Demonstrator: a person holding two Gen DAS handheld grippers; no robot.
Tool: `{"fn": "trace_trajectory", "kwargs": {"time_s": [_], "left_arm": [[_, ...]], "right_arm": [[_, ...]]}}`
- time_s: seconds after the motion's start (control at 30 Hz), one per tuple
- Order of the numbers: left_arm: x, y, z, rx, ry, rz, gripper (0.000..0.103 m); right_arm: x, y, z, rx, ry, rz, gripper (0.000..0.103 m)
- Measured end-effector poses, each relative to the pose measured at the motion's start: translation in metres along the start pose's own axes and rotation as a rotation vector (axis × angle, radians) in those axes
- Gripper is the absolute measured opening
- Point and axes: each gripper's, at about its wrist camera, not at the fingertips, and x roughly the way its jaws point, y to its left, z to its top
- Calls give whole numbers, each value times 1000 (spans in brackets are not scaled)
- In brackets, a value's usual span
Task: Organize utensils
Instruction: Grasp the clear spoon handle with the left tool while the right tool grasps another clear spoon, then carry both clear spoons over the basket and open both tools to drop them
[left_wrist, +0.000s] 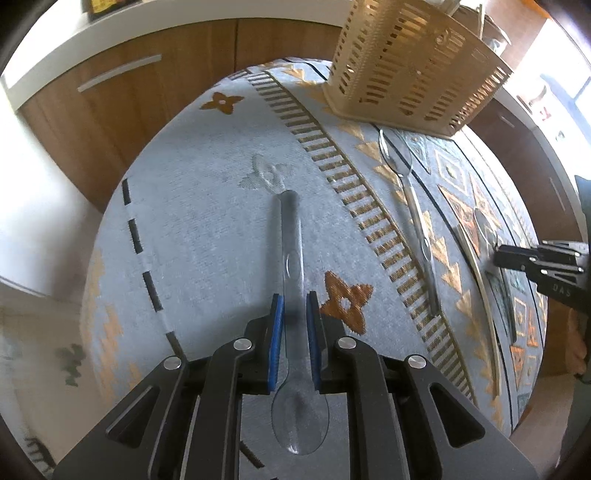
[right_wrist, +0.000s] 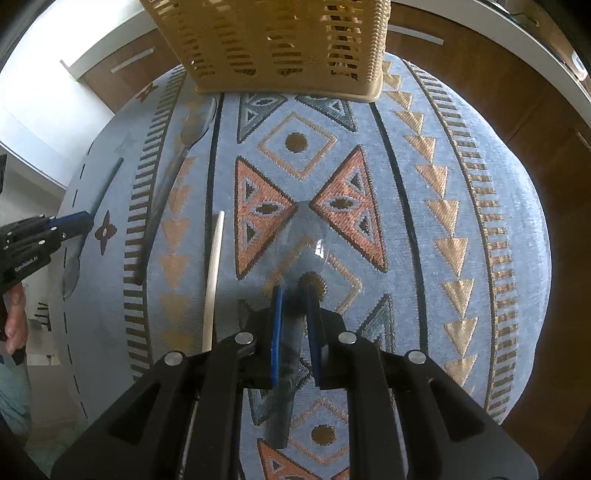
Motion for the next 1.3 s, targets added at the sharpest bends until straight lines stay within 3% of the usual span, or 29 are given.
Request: {"fn": "trace_trajectory", "kwargs": {"time_s": [0.1,0.47,0.57,0.6,0.7,0.87,1.07,1.13,1.3], "left_arm": [[3,-3,3,39,44,-16,18],[11,-21,14,217,153,48,19],[11,-29,7,257,111,113,14],[10,-32,5,255,98,118,14],[6,-31,-2,218,34,104,10],[-15,-19,-3,116,-106,-30,10],[-81,-24,5,52,-433,-147,10],[-106,-32,6,57,-556,-174,10],[-140,-54,27,50,-770,-222,10]], "right_arm": [[3,0,3,6,16,7,13],[9,13,8,-39,57,-48,23],[8,14,9,-20,45,-96,11],[9,16,7,-21,38,-98,11],[8,17,5,-24,23,-98,10],[-13,17,-3,-27,-82,-29,10],[-55,23,-10,-18,-287,53,10],[-68,23,-9,-29,-362,45,10],[-106,25,-4,-40,-559,53,10]]}}
